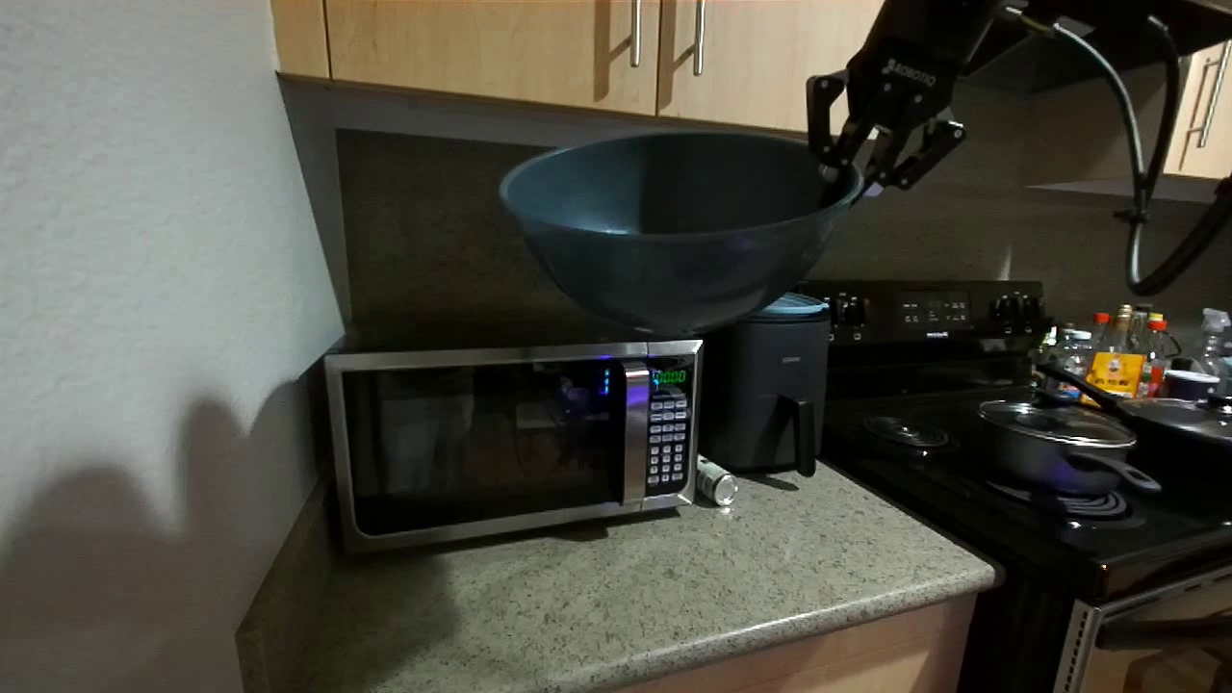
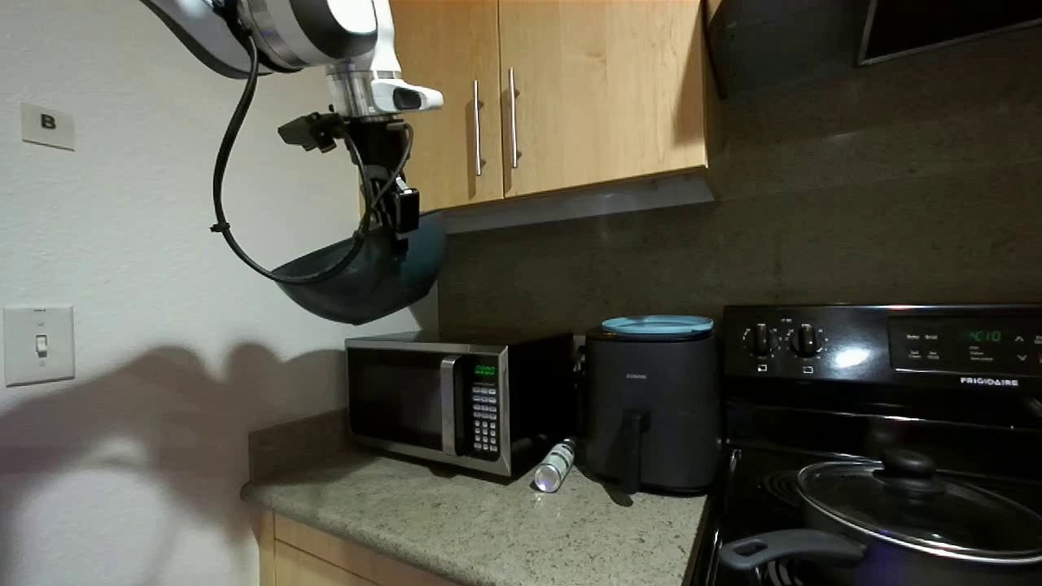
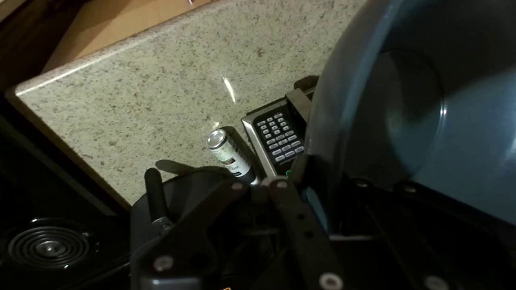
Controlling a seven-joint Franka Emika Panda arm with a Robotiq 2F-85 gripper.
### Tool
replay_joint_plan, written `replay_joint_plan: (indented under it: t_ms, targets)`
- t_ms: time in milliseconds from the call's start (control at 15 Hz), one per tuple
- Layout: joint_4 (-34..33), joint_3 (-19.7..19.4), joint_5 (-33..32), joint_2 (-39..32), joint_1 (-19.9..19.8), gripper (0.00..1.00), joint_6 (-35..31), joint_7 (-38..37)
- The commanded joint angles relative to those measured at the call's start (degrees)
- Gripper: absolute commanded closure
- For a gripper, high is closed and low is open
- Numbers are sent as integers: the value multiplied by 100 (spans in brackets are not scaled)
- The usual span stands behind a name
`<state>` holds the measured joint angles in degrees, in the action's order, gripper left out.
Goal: Put the bowl on top of the microwave.
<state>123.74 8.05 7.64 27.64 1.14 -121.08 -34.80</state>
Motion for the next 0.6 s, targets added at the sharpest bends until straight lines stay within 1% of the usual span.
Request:
replay_joint_plan:
  t_ms: [0, 200, 333, 400, 533]
  targets:
    - [-259, -209, 761, -400, 104, 97, -559, 241]
    - [-358, -191, 992, -671, 22, 97, -1258, 6]
    - [-483, -175, 1028, -866, -26, 97, -1565, -198]
    - [-266, -178, 834, -699, -4, 89, -1279, -14]
    - [-368, -190, 839, -843, -20, 89, -1410, -80]
